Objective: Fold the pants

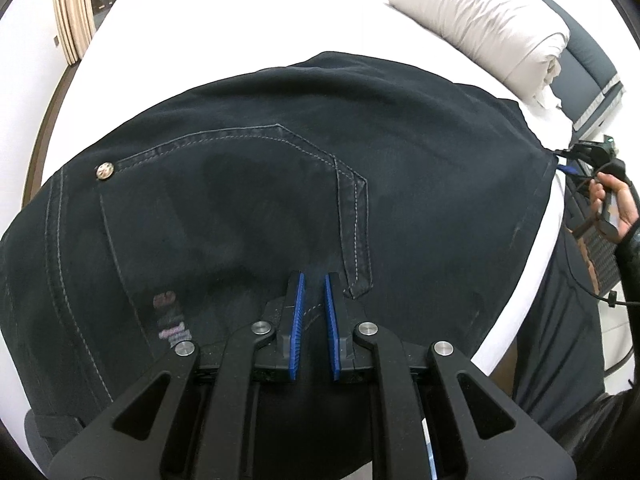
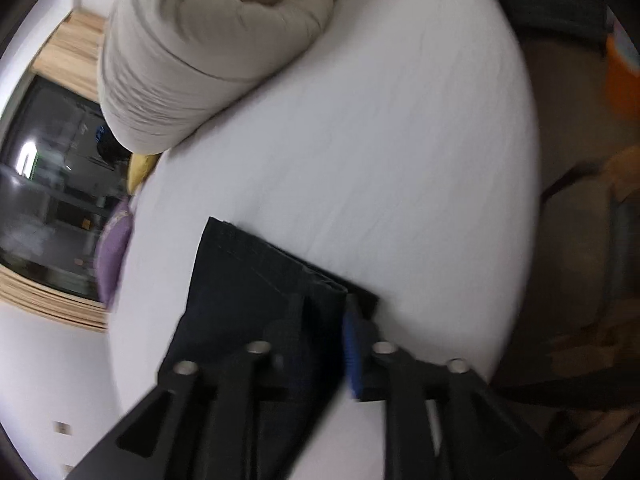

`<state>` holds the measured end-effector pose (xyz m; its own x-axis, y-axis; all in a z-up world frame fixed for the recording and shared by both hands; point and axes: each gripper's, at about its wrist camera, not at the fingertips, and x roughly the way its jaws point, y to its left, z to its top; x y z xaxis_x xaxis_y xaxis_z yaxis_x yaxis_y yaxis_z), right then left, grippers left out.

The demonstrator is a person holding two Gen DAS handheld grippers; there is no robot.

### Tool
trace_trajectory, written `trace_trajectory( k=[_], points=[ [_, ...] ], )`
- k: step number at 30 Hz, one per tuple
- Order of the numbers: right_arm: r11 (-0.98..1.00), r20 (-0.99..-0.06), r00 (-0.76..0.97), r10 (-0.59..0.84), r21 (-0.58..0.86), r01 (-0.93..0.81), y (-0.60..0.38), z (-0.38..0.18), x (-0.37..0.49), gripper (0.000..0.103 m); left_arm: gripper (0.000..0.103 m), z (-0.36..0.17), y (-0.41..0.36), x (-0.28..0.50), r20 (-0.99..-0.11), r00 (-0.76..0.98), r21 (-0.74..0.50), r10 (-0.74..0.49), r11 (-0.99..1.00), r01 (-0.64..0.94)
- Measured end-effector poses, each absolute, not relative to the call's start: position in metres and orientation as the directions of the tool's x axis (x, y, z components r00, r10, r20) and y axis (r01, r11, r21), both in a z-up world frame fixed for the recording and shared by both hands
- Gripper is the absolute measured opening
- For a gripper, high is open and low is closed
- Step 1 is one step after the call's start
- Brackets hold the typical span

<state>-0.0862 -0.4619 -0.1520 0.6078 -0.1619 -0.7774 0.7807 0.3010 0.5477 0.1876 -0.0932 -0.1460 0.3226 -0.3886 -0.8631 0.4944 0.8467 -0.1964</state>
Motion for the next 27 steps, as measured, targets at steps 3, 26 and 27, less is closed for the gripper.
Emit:
trace_trajectory(
  k=[3,26,27],
  points=[
    [0.428,-0.754,0.642,-0.138,0.539,0.725,-0.426,-0.12,-0.084,0.043,0.011,-0.147,-0.09,0.183,-0.851,0.345,-0.192,-0.396,0.847,0.496],
    [0.295,-0.546,0.488,0.681,0.814,0.5,-0.204,-0.192,-0.03,0.044,0.011,-0.139,-0.069,0.181,-0.838,0.363,-0.214,-0.408,0.856,0.471],
    [0.29,-0.542,0.488,0.684,0.816,0.5,-0.201,-0.193,-0.029,0.045,0.011,-0.139,-0.069,0.181,-0.837,0.362,-0.215,-0.41,0.856,0.471]
  ],
)
